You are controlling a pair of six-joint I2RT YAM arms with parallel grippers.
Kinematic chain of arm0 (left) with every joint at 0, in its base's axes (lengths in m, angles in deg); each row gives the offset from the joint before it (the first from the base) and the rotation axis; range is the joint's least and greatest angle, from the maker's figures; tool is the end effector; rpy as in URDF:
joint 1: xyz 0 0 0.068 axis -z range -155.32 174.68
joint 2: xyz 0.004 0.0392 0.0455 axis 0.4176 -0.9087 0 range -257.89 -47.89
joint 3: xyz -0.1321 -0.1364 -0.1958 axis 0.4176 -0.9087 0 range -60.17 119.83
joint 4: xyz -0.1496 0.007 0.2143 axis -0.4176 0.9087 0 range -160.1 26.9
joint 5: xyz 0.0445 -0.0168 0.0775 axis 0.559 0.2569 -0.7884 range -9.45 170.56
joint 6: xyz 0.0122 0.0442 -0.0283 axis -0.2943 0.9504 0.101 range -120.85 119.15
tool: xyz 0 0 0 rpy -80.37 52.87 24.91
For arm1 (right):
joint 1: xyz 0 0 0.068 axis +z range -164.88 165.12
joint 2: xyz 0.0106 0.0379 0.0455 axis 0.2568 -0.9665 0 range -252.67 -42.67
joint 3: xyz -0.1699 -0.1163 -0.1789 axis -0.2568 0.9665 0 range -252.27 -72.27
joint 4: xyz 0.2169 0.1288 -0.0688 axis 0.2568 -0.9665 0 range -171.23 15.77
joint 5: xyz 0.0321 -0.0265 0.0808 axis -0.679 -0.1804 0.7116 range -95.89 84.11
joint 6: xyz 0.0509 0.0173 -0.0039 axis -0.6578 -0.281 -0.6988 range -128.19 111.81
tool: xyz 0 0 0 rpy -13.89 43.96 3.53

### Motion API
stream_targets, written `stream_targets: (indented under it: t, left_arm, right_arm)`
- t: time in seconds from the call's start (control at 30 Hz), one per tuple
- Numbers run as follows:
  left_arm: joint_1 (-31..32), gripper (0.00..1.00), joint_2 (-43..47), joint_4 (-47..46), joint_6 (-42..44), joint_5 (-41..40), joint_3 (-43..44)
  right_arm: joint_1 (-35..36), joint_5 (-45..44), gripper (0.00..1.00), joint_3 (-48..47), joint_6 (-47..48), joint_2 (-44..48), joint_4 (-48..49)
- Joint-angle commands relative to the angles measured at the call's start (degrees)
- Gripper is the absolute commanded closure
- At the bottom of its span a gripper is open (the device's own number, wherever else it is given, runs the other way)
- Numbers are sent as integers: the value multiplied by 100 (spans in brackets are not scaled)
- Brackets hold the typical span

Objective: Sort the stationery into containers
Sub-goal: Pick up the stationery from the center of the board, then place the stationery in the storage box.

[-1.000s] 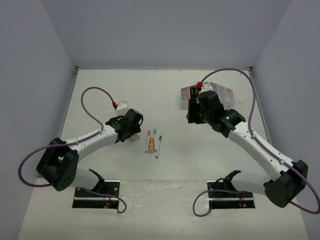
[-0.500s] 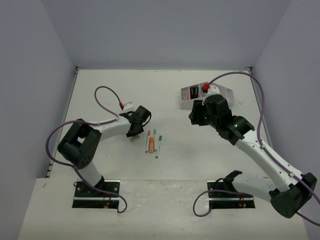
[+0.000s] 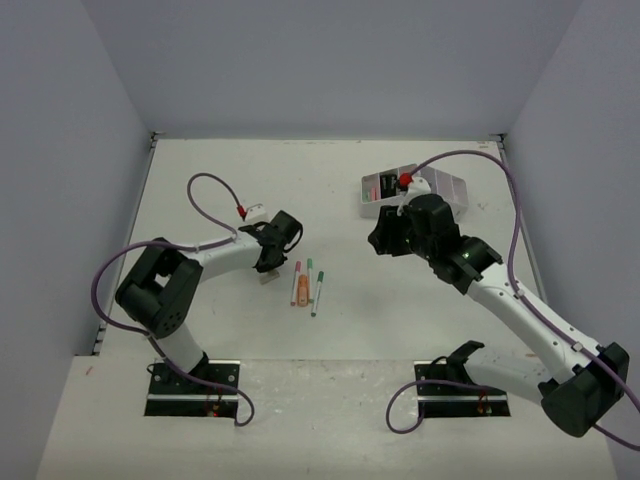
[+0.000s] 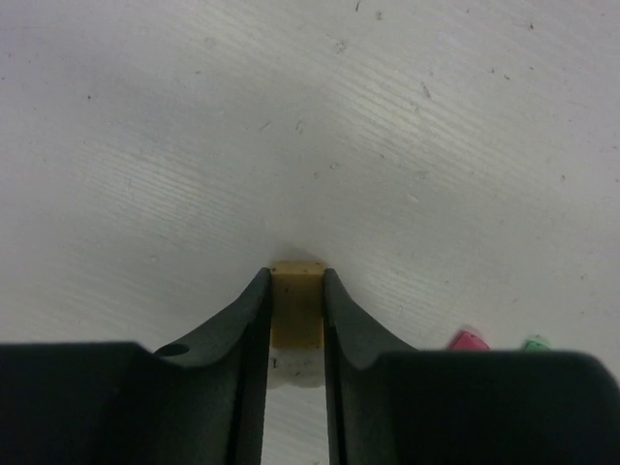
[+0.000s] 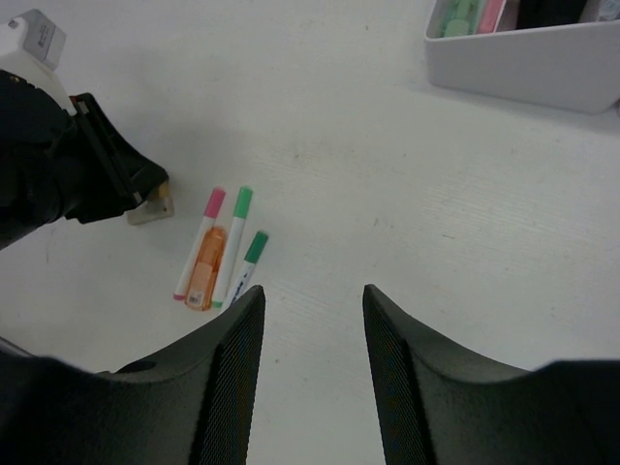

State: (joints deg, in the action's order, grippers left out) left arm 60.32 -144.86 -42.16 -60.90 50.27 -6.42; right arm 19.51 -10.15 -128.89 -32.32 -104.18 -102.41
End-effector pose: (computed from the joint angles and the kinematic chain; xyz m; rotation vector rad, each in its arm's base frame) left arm 0.2588 -0.1634 0.1523 -0.6464 2.4502 0.1483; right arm 0.1955 0.1307 0.3247 -0.1519 2.1856 0.5096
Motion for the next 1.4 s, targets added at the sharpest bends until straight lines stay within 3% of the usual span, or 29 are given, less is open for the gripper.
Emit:
stream_targets:
  t: [0.0, 0.13, 0.2, 0.27, 0.37, 0.6, 0.87, 1.03, 1.13, 1.17, 1.37]
  left_arm:
    - [-11, 100, 508, -207, 40, 71, 215]
    - [65, 100, 1281, -940, 278, 627, -109]
    - [255, 100, 1797, -1401, 202, 847, -389]
    - [459, 100, 2059, -1602, 92, 980, -502]
    - [872, 100, 2334, -2056, -233, 1263, -618]
    - [1581, 100, 2444, -2696, -367, 1568, -504]
    - [1771, 100, 2414, -2688, -418, 1577, -458]
    - [1800, 100, 2402, -2982, -453, 1734, -473]
    - [1998, 100, 2332, -3111, -509, 1801, -429]
    - [2061, 100, 2297, -3118, -516, 1816, -400]
    - [2094, 100, 2300, -3127, -504, 1847, -409]
  right_arm:
    - [21, 1509, 52, 554, -99, 249, 1161]
    - [52, 2556, 51, 1137, -613, 348, 2257]
    - [155, 2820, 44, 1604, -1136, 333, 3205]
    - [249, 2918, 31, 1882, -1467, 326, 3993]
    - [657, 2366, 30, 1849, -1478, 71, 4007]
    - [1130, 1001, 55, 1225, -1323, -546, 3139]
    - [1157, -175, 57, 1080, -1428, -364, 2306]
    - [1158, -81, 59, 1143, -1298, -287, 2479]
    - [1158, 95, 73, 1010, -1238, -463, 2560]
    - [1158, 144, 82, 996, -1217, -484, 2616]
    - [1151, -22, 100, 1127, -1129, -273, 2756]
